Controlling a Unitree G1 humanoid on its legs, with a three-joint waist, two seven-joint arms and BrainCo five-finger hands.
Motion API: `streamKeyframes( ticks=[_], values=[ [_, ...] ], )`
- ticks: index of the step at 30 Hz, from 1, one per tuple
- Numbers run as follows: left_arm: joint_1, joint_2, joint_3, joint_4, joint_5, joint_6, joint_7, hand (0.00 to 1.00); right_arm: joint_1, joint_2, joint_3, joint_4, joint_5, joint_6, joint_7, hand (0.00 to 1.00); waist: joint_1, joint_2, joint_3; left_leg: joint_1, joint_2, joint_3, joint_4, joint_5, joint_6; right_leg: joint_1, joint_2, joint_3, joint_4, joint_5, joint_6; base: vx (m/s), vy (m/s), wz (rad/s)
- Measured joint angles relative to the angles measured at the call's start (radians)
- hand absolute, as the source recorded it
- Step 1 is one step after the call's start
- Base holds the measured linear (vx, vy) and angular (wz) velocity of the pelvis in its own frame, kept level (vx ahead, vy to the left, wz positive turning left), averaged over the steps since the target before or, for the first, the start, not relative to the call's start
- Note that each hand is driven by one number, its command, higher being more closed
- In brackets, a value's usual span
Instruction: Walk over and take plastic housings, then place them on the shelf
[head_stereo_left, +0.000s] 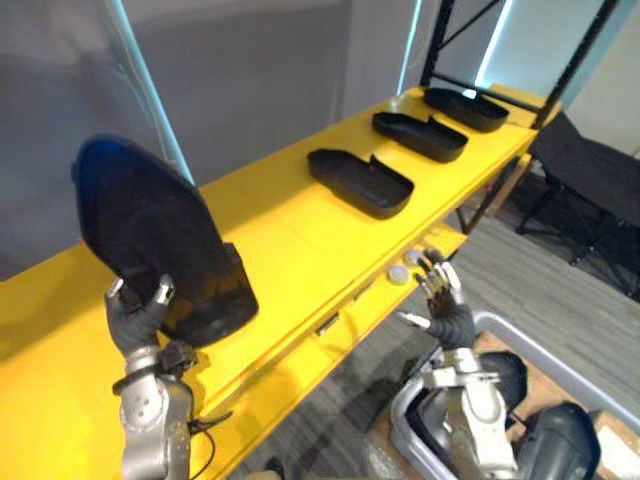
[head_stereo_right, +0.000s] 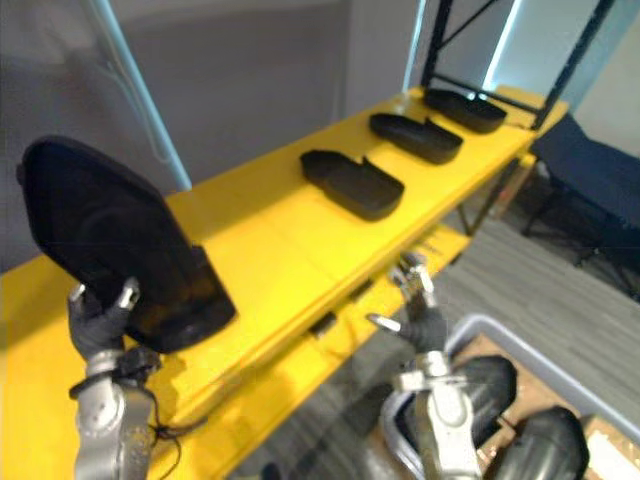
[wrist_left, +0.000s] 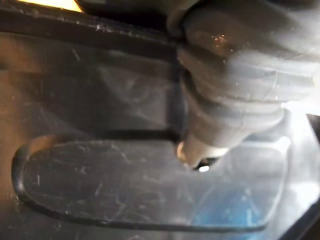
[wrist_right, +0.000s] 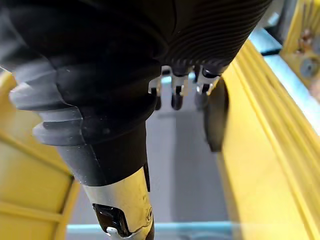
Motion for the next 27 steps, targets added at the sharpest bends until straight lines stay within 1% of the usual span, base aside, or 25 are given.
streamKeyframes(
  ticks=[2,3,4,6,8,9,10,11,12,14,16,18,20,22,24,27],
  values=[
    [-0.048,0.006,-0.002,0.07,-0.045,0.024,-0.001,1.0,-0.011,-0.009,0.009,0.0,0.0,0.016,0.0,0.0,-0.002,0.016,-0.001,0.005,0.001,0.002,-0.006,0.003,0.0,0.001,0.002,0.0,-0.002,0.001,-0.001,-0.03,-0.015,-0.05],
    [-0.071,0.013,-0.003,0.108,-0.064,0.031,0.001,1.0,-0.015,-0.014,0.013,0.0,0.0,0.023,0.001,0.0,-0.002,0.02,-0.001,0.009,0.003,0.004,-0.009,0.004,-0.002,0.002,0.004,0.0,-0.002,0.001,-0.002,-0.05,-0.024,-0.15],
    [-0.135,0.051,-0.004,0.193,-0.121,0.051,0.0,1.0,-0.017,-0.027,0.024,-0.001,0.002,0.034,0.002,0.0,-0.005,0.025,-0.002,0.026,0.008,0.012,-0.028,0.012,-0.004,0.004,0.01,0.005,-0.005,0.005,-0.007,-0.05,-0.027,-0.19],
    [-0.203,0.105,0.0,0.283,-0.164,0.075,-0.005,1.0,-0.017,-0.032,0.032,-0.001,0.003,0.043,0.005,0.0,-0.007,0.026,-0.002,0.035,0.016,0.025,-0.036,0.016,-0.006,0.003,0.019,0.019,-0.012,0.014,-0.014,-0.06,-0.022,-0.27],
    [-0.31,0.199,0.008,0.442,-0.229,0.113,-0.021,1.0,-0.016,-0.035,0.046,-0.022,0.005,0.065,0.019,0.0,-0.033,0.029,0.0,0.035,0.021,0.037,-0.042,0.022,-0.007,0.002,0.024,0.027,-0.032,0.029,-0.015,-0.07,-0.006,-0.22],
    [-0.335,0.218,0.013,0.482,-0.239,0.123,-0.028,1.0,-0.015,-0.037,0.048,-0.03,0.006,0.069,0.029,0.0,-0.04,0.031,0.002,0.036,0.022,0.043,-0.043,0.022,-0.007,0.0,0.024,0.03,-0.036,0.033,-0.016,-0.06,0.009,-0.26],
    [-0.373,0.252,0.023,0.557,-0.27,0.142,-0.036,1.0,-0.015,-0.045,0.064,-0.041,0.007,0.078,0.047,0.0,-0.053,0.032,0.002,0.046,0.024,0.06,-0.057,0.028,-0.008,-0.002,0.023,0.048,-0.048,0.041,-0.016,-0.05,0.026,-0.37],
    [-0.402,0.282,0.025,0.632,-0.303,0.16,-0.044,1.0,-0.011,-0.055,0.075,-0.049,0.013,0.092,0.064,0.0,-0.06,0.034,0.001,0.057,0.024,0.075,-0.07,0.03,-0.008,-0.001,0.022,0.058,-0.057,0.044,-0.015,-0.04,0.032,-0.39],
    [-0.419,0.292,0.024,0.669,-0.323,0.173,-0.049,1.0,-0.005,-0.06,0.085,-0.056,0.023,0.1,0.074,0.0,-0.062,0.035,0.002,0.063,0.024,0.08,-0.075,0.03,-0.008,-0.001,0.022,0.063,-0.058,0.045,-0.014,-0.01,0.028,-0.29],
    [-0.44,0.311,0.022,0.76,-0.375,0.203,-0.05,1.0,0.002,-0.077,0.11,-0.064,0.032,0.121,0.103,0.0,-0.079,0.036,0.002,0.069,0.024,0.094,-0.079,0.032,-0.009,-0.004,0.021,0.077,-0.058,0.046,-0.013,0.0,0.02,-0.17],
    [-0.448,0.311,0.02,0.811,-0.375,0.217,-0.049,1.0,0.013,-0.083,0.128,-0.076,0.045,0.136,0.121,0.0,-0.083,0.038,0.004,0.069,0.024,0.101,-0.08,0.032,-0.009,-0.007,0.021,0.082,-0.059,0.046,-0.013,0.03,0.013,-0.08],
    [-0.458,0.318,0.021,0.816,-0.375,0.222,-0.049,1.0,0.027,-0.085,0.137,-0.082,0.046,0.154,0.135,0.0,-0.083,0.044,0.007,0.069,0.025,0.103,-0.08,0.032,-0.009,-0.008,0.021,0.083,-0.058,0.046,-0.013,0.03,0.006,-0.03],
    [-0.474,0.33,0.02,0.849,-0.374,0.231,-0.046,1.0,0.028,-0.094,0.159,-0.085,0.046,0.17,0.141,0.0,-0.084,0.056,0.014,0.068,0.025,0.104,-0.08,0.032,-0.009,-0.01,0.022,0.085,-0.058,0.046,-0.013,0.0,-0.001,-0.02],
    [-0.492,0.336,0.02,0.867,-0.374,0.251,-0.028,1.0,0.032,-0.108,0.189,-0.105,0.046,0.193,0.143,0.0,-0.084,0.071,0.023,0.067,0.025,0.104,-0.08,0.032,-0.009,-0.014,0.022,0.088,-0.057,0.046,-0.013,0.0,0.0,-0.02],
    [-0.504,0.342,0.02,0.89,-0.374,0.254,-0.024,1.0,0.033,-0.121,0.22,-0.111,0.046,0.195,0.149,0.0,-0.086,0.077,0.025,0.067,0.027,0.105,-0.08,0.032,-0.009,-0.017,0.021,0.089,-0.053,0.043,-0.016,0.0,0.0,0.0],
    [-0.511,0.349,0.009,0.901,-0.374,0.258,-0.021,1.0,0.033,-0.126,0.238,-0.112,0.046,0.194,0.16,0.0,-0.086,0.077,0.025,0.067,0.028,0.104,-0.08,0.033,-0.01,-0.019,0.021,0.089,-0.049,0.041,-0.019,0.0,0.0,0.0]
  ],
)
